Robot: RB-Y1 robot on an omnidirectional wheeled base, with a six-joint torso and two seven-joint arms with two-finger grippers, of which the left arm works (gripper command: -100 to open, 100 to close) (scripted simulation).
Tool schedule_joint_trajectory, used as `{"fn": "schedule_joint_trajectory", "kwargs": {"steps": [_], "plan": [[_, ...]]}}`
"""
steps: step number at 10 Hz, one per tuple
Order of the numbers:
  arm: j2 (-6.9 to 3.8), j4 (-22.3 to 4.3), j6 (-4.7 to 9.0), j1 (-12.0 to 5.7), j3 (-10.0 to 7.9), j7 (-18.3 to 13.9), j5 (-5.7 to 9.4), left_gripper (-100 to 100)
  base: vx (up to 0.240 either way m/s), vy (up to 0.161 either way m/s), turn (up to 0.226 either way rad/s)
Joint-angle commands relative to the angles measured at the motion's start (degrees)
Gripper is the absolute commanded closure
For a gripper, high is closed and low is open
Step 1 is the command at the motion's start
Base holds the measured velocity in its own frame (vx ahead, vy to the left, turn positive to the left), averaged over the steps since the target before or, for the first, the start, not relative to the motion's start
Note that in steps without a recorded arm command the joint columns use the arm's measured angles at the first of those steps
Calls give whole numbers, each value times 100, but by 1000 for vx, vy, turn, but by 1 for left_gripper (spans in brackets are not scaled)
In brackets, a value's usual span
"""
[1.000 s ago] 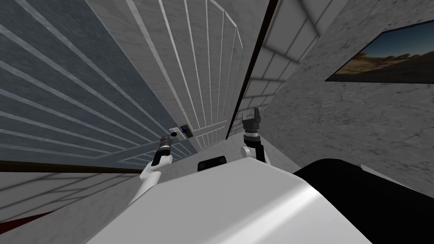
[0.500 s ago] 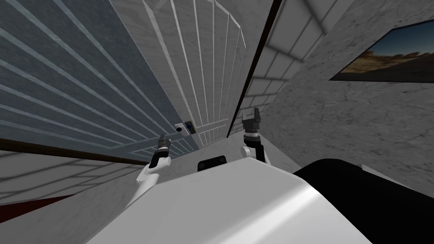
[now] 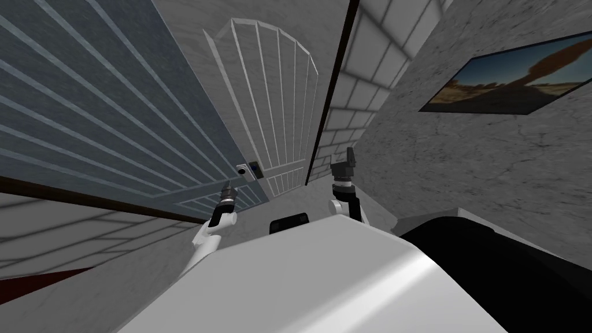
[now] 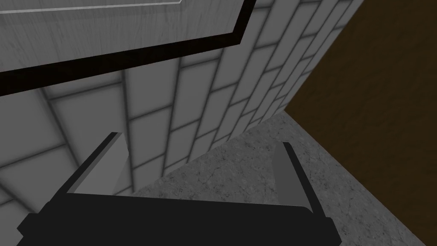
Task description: Pull the door open
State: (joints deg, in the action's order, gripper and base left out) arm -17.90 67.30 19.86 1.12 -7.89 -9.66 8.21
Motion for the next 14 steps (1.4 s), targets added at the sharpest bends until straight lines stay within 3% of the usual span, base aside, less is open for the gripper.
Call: {"fn": "schedule_joint_trajectory", "kwargs": {"steps": [1, 4, 6, 11, 13, 14], "plan": [[0, 0, 0, 0, 0, 0, 0, -100, -84, -82, -28], [-176, -200, -40, 161, -351, 48, 45, -100, -8, 98, 187], [-204, -273, -48, 158, -448, 73, 53, -100, 131, 131, 55], [-56, -236, -31, -57, -296, 94, 20, -100, 205, -34, -98], [70, -169, -14, -217, -130, 97, -10, -100, 169, -120, -200], [43, -181, -14, -180, -166, 96, -3, -100, 63, -49, -17]]}}
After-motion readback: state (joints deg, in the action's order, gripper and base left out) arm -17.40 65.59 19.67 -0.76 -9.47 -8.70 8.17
